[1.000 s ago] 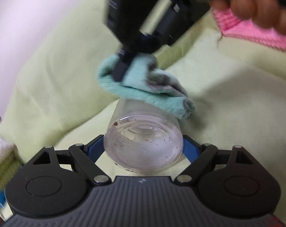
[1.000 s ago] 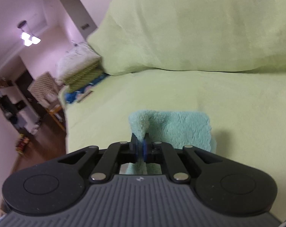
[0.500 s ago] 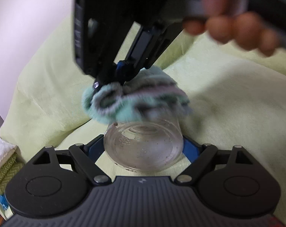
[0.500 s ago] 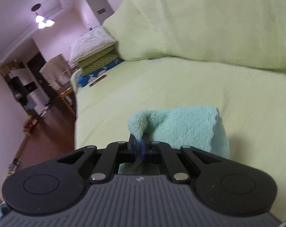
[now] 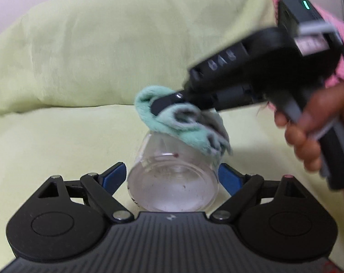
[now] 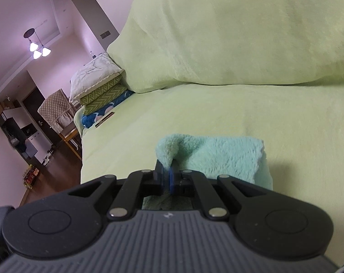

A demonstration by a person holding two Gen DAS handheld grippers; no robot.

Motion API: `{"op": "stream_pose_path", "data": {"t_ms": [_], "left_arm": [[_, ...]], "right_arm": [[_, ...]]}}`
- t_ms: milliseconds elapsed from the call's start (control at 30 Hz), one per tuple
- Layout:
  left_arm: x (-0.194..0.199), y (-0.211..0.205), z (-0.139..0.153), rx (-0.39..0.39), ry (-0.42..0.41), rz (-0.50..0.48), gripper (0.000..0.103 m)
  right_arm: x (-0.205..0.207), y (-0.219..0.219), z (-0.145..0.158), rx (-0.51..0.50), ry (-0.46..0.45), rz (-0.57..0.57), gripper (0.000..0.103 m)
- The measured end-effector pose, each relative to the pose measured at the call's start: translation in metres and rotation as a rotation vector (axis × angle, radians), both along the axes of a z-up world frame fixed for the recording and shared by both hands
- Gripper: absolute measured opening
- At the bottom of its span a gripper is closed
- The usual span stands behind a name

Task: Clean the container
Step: 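Hold the jar with the left gripper while the right gripper wipes its side with the cloth, then hold the jar with the left gripper while the right gripper scrubs its base with the cloth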

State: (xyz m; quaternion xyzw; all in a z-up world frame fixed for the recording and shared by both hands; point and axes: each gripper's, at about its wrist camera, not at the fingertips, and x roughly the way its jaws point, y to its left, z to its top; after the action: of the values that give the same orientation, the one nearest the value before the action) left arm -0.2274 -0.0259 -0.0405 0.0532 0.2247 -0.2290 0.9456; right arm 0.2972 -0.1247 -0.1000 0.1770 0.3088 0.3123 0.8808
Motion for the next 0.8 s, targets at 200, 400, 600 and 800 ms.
{"op": "stream_pose_path", "data": {"t_ms": [200,400,600,800], "left_arm": [[-0.02,-0.02,-0.006,0.194,-0.123,-0.017,0.086],[-0.033,-0.039,-0.017,0.423,-0.253,0.011,0.085],[-0.033,-0.041,-0.016,0.417,-0.246,0.015,0.085],[-0.033,-0.042,-0.014,0.412,-0.239,0.016,0.085]], "right_arm": [[-0.004,0.0,0.008,-0.03,0.008,-0.006,0.002],[-0.025,0.003,0.021,-0.031,-0.01,0.053,0.005],[-0.045,0.027,0.019,-0.067,-0.006,0.183,0.005],[-0.038,0.028,0.016,-0.085,-0.013,0.147,0.002]]}}
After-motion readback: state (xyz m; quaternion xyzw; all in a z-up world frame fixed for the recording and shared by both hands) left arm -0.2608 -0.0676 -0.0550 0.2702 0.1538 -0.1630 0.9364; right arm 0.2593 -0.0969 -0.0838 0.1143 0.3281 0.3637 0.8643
